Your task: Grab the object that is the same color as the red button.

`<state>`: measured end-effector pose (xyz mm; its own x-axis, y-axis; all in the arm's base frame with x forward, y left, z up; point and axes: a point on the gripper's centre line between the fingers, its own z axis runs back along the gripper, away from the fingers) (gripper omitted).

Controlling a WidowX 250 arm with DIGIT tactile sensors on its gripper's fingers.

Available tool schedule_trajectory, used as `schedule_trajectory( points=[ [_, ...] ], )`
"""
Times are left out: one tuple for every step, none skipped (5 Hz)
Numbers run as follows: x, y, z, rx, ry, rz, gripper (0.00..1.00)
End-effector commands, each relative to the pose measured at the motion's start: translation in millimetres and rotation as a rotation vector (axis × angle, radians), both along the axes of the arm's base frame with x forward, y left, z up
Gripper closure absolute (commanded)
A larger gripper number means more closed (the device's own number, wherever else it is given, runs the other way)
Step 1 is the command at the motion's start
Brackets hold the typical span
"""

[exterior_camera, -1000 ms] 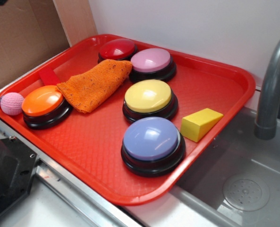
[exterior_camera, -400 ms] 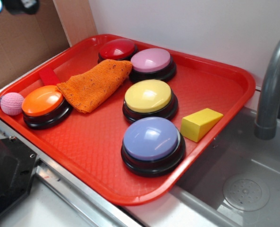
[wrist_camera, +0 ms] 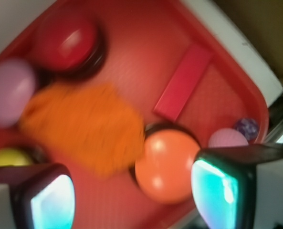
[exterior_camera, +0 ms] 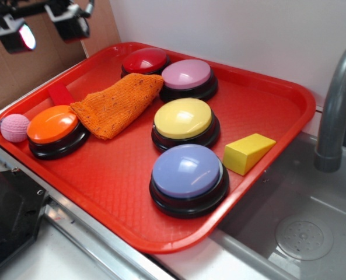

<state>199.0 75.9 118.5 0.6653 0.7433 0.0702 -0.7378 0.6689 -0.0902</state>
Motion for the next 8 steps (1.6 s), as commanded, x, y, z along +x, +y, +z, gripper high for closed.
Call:
schedule_trajectory(
  points=[
    [4,44,-44,0.072,-0.002,0.301,0.0],
    [-1,57,-61,0.056,-0.032,0.383,0.0],
    [-2,65,-74,0.078,0.002,0.443,0.0],
    [-9,67,-89,0.059,0.005,0.474,0.0],
    [-4,73,-103,0.051,0.024,0.462,0.0],
    [-6,73,-102,0.049,-0.004,0.456,0.0],
    [-5,72,-99,0.082,-0.01,0.455,1.0],
    [2,71,-89,0.094,0.002,0.354,1.0]
  ],
)
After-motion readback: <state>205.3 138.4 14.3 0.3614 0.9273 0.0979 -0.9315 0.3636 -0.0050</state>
